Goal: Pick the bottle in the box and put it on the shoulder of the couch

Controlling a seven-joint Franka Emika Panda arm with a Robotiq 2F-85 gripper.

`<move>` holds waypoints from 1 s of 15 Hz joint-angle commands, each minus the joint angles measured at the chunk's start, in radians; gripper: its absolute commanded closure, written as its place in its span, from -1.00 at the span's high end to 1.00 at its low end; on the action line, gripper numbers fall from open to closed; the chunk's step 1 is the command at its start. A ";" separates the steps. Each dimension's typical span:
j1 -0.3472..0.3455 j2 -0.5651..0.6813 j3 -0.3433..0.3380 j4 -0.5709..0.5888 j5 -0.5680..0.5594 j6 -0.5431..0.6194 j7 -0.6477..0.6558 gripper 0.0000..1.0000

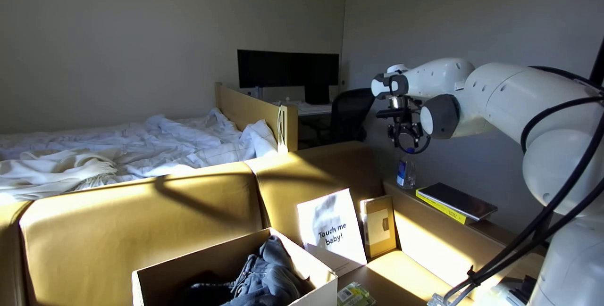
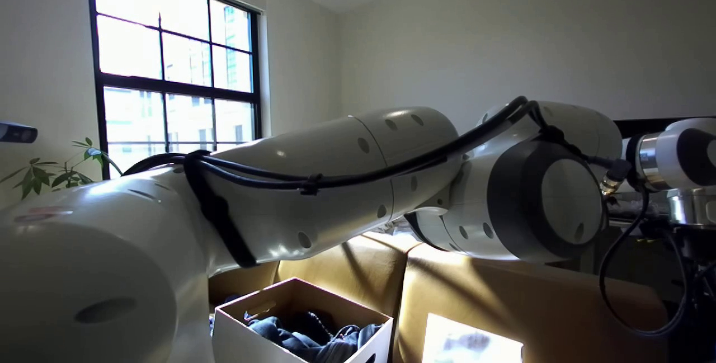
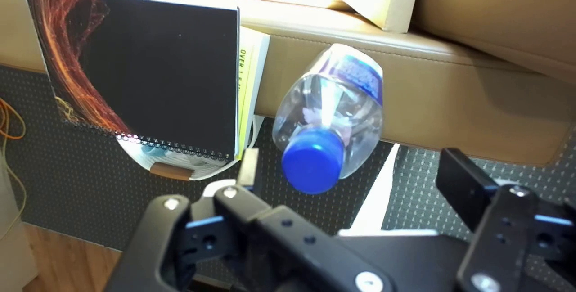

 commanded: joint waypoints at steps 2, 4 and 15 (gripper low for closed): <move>-0.039 -0.133 0.055 0.005 0.013 -0.078 -0.069 1.00; -0.063 -0.190 0.109 0.029 0.049 -0.091 -0.115 1.00; -0.020 -0.520 0.137 0.014 0.019 -0.341 -0.517 1.00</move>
